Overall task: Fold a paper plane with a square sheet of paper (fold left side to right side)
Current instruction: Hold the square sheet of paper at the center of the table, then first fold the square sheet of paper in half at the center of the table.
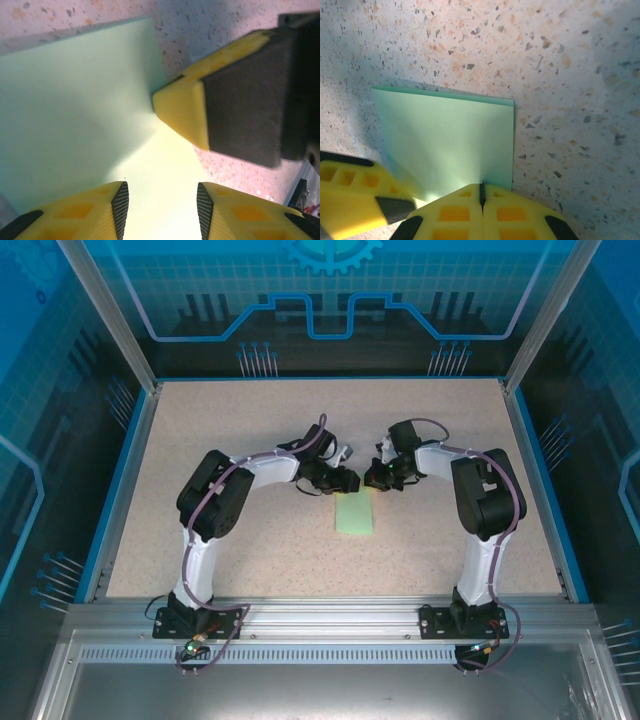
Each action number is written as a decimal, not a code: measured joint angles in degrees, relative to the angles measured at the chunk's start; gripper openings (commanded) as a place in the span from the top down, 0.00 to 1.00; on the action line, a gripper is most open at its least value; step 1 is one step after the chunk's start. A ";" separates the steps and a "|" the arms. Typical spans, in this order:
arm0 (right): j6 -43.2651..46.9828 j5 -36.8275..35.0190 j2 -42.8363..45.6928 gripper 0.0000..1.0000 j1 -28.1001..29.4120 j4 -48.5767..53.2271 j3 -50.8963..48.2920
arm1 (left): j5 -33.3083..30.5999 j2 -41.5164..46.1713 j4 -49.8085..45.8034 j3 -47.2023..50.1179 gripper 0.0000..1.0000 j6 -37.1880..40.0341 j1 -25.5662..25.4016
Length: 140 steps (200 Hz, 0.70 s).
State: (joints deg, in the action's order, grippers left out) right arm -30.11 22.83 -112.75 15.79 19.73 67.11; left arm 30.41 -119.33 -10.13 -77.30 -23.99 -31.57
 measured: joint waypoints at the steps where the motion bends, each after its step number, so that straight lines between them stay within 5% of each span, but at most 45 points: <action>1: 0.00 -0.02 0.00 1.00 0.00 0.07 0.04 | 0.04 0.20 0.00 0.17 0.56 0.00 0.00; 140: 0.42 -2.10 -0.22 1.00 0.83 2.29 1.51 | 3.96 4.04 7.50 8.94 0.57 0.04 -1.46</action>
State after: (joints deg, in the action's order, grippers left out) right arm -29.69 20.73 -112.97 16.62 22.02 68.62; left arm 34.37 -115.28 -2.63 -68.36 -23.94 -33.04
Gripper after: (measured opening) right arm 0.043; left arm 0.435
